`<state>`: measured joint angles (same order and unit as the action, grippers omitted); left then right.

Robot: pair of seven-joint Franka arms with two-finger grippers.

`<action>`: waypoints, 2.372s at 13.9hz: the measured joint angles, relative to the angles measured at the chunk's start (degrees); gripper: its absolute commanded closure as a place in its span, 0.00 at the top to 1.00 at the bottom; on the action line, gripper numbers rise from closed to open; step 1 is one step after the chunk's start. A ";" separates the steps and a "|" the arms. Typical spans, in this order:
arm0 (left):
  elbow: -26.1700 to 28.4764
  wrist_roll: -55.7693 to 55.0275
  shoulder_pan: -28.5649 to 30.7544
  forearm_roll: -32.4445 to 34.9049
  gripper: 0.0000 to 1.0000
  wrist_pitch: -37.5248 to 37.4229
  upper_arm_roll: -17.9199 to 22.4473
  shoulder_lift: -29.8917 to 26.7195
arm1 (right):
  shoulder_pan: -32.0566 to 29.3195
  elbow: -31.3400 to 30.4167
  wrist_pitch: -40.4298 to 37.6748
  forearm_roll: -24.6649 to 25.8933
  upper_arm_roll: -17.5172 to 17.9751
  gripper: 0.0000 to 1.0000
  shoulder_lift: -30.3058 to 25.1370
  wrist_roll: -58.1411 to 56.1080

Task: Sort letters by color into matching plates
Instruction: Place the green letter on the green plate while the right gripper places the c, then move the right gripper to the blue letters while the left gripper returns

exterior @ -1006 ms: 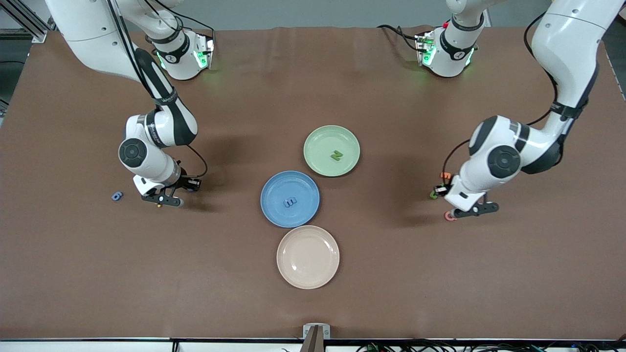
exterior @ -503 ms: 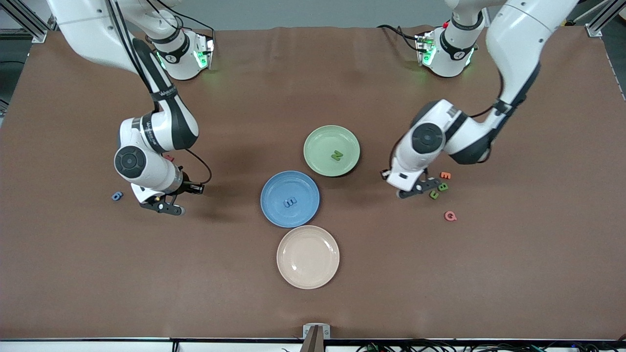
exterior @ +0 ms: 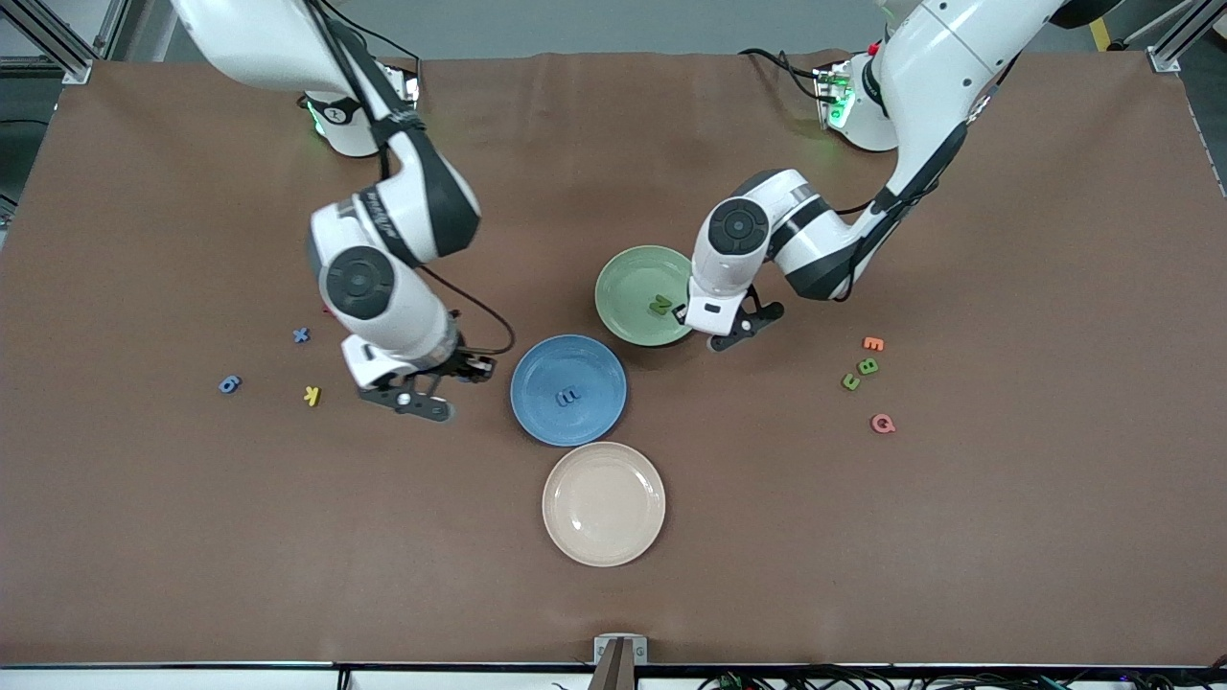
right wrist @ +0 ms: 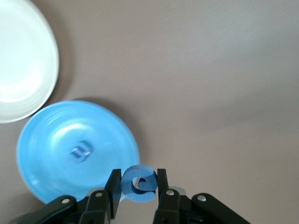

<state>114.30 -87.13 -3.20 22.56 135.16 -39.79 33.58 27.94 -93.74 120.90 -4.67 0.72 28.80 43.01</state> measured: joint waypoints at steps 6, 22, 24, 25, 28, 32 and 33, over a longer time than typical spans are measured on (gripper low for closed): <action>-0.15 -11.74 -4.85 0.00 1.00 4.45 -0.34 2.95 | 4.66 3.26 8.12 -2.05 -0.02 0.18 6.70 0.84; -8.72 29.59 21.86 6.82 0.99 -5.21 1.36 -1.89 | 0.76 5.74 -10.86 -1.92 -1.74 1.00 -0.76 -3.36; -7.09 35.28 25.15 6.93 0.99 -5.59 1.31 -3.59 | -5.43 5.74 -18.22 -1.91 -2.08 1.00 -4.26 -13.98; -5.90 37.11 26.83 6.94 0.99 -5.65 1.27 -4.50 | -9.10 5.54 -21.00 -1.93 -2.15 1.00 -5.56 -18.88; -2.09 38.62 30.39 6.94 0.99 -5.62 1.14 -6.47 | -18.35 1.50 -22.69 -1.72 -2.23 1.00 -8.62 -30.21; 1.26 37.90 31.83 6.94 1.00 -5.28 1.09 -7.68 | -28.85 -6.00 -18.59 3.13 -2.27 1.00 -11.62 -42.72; 1.73 37.32 32.13 6.94 1.00 -5.16 1.09 -7.84 | -31.26 -8.10 -15.43 4.09 -2.28 1.00 -11.99 -45.86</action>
<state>116.02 -49.81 28.93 29.50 130.00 -38.70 25.75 -3.32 -101.84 105.47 -0.59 -1.56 16.81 -2.85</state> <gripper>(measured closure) 0.000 0.000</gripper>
